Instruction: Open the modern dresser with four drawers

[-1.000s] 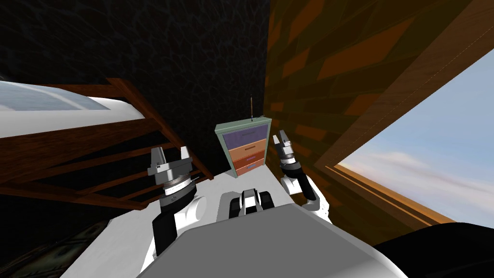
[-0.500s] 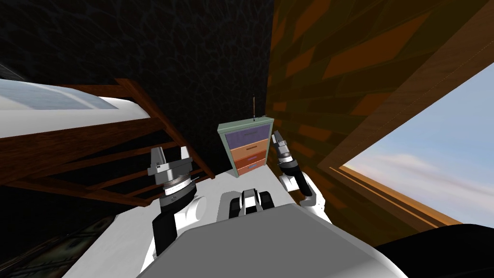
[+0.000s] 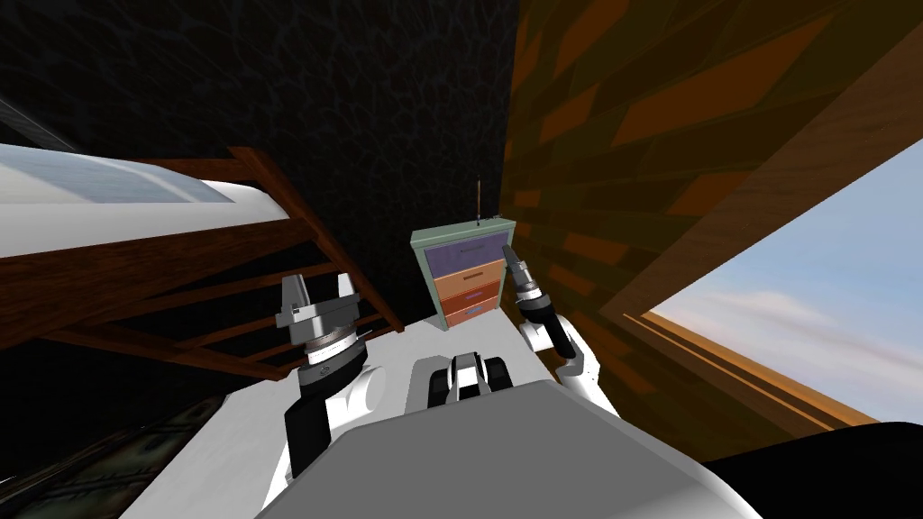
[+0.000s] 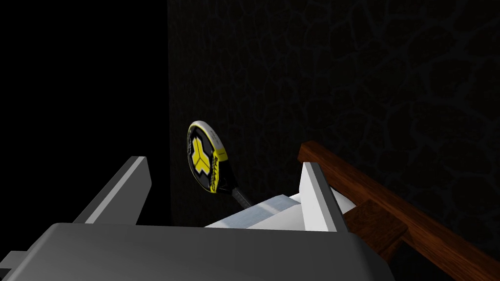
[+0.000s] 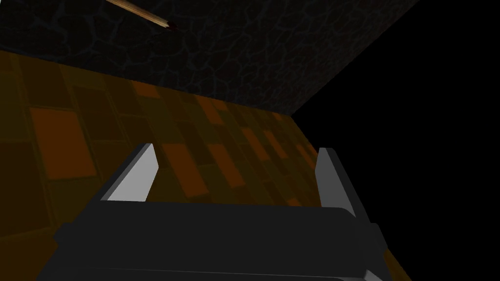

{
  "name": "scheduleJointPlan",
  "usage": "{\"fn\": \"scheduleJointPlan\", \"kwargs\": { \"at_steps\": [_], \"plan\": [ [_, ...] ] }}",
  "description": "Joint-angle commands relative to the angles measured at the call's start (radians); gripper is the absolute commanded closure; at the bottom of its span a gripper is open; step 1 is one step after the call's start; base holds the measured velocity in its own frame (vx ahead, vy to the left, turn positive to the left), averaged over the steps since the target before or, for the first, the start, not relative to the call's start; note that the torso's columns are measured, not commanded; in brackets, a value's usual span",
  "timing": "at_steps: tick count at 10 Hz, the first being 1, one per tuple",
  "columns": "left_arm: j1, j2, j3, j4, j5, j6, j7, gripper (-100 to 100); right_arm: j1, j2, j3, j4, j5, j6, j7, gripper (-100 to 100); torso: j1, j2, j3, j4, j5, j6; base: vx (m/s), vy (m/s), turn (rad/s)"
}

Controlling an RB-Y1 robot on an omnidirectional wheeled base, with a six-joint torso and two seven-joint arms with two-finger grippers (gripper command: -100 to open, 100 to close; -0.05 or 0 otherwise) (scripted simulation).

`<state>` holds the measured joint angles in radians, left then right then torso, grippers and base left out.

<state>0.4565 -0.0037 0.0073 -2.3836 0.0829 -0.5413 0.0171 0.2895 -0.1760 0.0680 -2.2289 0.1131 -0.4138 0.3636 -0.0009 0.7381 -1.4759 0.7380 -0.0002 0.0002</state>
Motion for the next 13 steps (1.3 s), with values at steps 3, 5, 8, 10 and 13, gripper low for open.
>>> {"fn": "scheduleJointPlan", "kwargs": {
  "at_steps": [3, 5, 8, 10, 13],
  "plan": [
    [0.000, 0.000, 0.000, 0.000, 0.000, 0.000, 0.000, 0, -0.048, -0.013, 0.003, 0.036, 0.051, 0.015, 0.133, -100, 0.001, 0.000, 0.000, 0.000, 0.000, 0.000, 0.002, 0.028, 0.040],
    [0.000, 0.000, 0.000, 0.000, 0.000, 0.000, 0.000, 0, -0.072, -0.019, 0.004, 0.054, 0.077, 0.023, 0.181, -100, 0.000, 0.000, 0.000, 0.000, 0.000, 0.000, 0.002, 0.024, 0.020],
    [0.000, 0.000, 0.000, 0.000, 0.000, 0.000, 0.000, 0, -0.095, -0.027, 0.005, 0.075, 0.104, 0.032, 0.266, -100, 0.002, 0.000, 0.000, 0.000, 0.000, 0.000, 0.006, 0.034, 0.043],
    [0.000, 0.000, 0.000, 0.000, 0.000, 0.000, 0.000, 0, -0.119, -0.035, 0.005, 0.096, 0.132, 0.042, 0.315, -100, 0.000, 0.000, 0.000, 0.000, 0.000, 0.000, -0.001, 0.018, 0.020],
    [0.000, 0.000, 0.000, 0.000, 0.000, 0.000, 0.000, 0, -0.142, -0.045, 0.005, 0.119, 0.160, 0.052, 0.400, -100, 0.002, -0.001, 0.000, 0.000, 0.000, 0.000, 0.007, 0.031, 0.041]
  ]
}}
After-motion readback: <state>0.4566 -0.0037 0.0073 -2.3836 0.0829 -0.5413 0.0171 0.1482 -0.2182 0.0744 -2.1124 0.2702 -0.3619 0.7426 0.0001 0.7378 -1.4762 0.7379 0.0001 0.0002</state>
